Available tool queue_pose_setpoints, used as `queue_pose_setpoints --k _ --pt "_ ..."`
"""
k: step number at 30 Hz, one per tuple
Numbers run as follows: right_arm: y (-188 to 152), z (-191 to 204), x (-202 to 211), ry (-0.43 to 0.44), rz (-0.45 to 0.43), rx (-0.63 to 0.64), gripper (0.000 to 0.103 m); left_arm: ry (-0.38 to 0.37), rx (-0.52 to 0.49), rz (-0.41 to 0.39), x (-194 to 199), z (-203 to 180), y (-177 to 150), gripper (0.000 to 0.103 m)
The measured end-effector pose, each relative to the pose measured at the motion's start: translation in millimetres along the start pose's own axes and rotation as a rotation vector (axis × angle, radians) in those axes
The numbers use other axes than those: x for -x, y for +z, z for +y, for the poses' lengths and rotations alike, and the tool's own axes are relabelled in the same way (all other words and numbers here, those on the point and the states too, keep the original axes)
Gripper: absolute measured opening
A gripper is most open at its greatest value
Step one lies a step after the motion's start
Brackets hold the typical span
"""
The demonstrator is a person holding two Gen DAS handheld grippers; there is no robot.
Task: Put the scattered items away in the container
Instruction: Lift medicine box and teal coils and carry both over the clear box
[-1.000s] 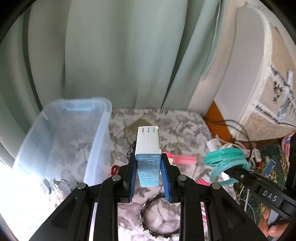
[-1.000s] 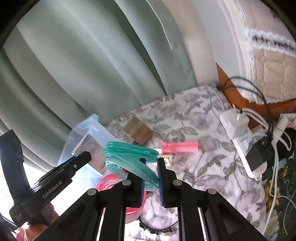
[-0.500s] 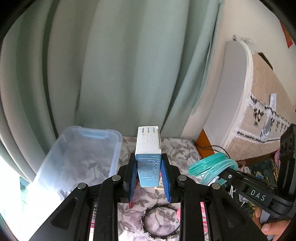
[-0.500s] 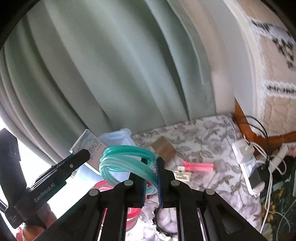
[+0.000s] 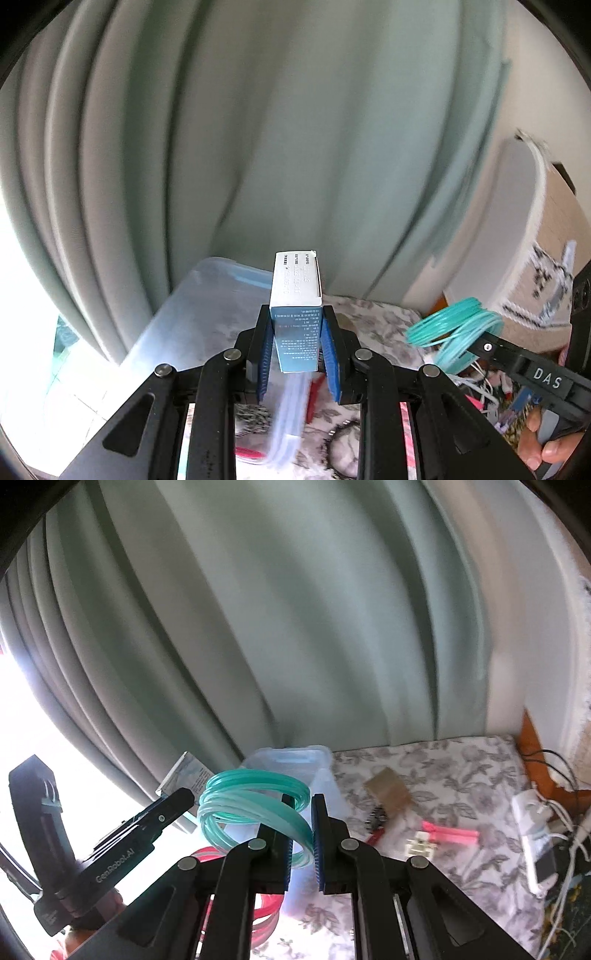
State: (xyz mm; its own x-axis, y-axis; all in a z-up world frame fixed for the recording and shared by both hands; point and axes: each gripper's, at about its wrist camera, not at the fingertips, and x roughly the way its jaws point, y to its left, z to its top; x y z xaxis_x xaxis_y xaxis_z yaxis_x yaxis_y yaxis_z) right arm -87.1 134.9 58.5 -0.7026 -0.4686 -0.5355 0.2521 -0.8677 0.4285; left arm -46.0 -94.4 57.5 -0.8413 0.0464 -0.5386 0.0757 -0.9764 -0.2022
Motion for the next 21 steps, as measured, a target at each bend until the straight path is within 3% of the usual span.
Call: queue_pose_setpoints --k 6,12,21 --pt "5 20 -21 0.026 0.028 0.014 0.01 0.058 0.06 -0.011 3 40 3 0.026" --pt "5 40 -51 0.042 0.072 0.036 0.01 0.087 0.104 0.03 -8 68 -4 0.026" --pt "-8 61 -104 -0.018 0.211 0.078 0.011 0.108 0.126 0.106 -33 90 -17 0.026"
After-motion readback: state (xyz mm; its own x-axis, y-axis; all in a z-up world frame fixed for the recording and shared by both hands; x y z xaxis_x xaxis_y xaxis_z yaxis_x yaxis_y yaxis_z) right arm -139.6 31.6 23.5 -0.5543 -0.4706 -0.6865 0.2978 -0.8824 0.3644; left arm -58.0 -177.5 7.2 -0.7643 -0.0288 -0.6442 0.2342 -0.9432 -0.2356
